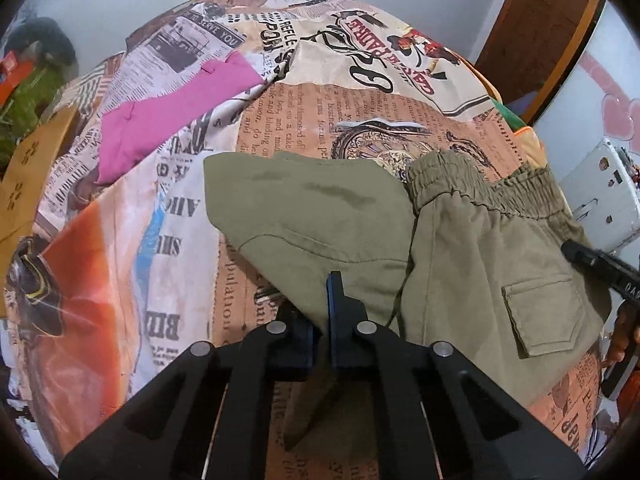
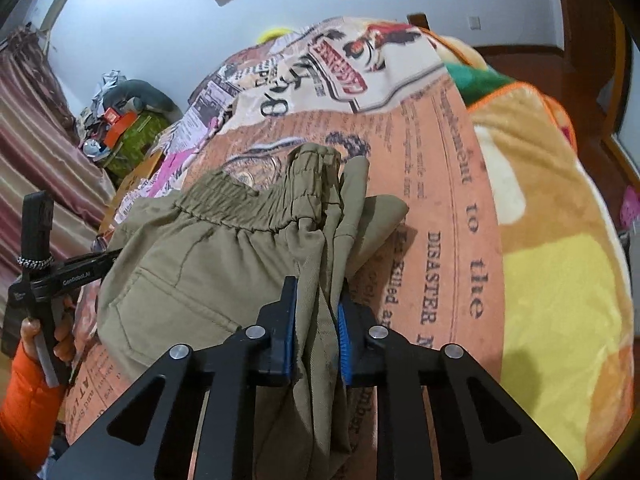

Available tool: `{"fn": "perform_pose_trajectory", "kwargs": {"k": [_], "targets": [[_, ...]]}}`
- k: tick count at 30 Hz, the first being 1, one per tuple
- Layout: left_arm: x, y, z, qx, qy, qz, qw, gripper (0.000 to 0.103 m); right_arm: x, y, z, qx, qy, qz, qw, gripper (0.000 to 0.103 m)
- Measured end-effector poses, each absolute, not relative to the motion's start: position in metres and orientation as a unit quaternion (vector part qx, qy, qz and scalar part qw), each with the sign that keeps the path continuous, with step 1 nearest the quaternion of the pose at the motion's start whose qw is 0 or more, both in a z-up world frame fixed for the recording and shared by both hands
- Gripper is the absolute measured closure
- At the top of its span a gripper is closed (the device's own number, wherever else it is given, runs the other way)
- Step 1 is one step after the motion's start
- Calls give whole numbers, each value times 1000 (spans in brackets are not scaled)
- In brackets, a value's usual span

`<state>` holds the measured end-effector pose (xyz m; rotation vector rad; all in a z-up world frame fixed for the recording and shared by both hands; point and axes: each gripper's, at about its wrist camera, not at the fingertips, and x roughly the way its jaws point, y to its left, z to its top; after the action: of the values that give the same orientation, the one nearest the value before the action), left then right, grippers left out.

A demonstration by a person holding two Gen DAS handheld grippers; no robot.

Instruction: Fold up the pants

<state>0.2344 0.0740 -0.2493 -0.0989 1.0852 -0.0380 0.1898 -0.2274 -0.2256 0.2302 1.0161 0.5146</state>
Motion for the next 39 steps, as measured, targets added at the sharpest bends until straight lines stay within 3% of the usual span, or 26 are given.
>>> {"fn": "perform_pose_trajectory", "kwargs": {"k": [17,28,39], "targets": [[232,75,-190,-17,455,-8,890,100,207,-195,-164,48,410,275,869,95],[255,116,-150,-19,414,30,909,100,250,-152,-135,29,380,304,873,95],[306,183,-148,-29,386,84,918,100,318,-87,-132,23,366,320,873,95]]}}
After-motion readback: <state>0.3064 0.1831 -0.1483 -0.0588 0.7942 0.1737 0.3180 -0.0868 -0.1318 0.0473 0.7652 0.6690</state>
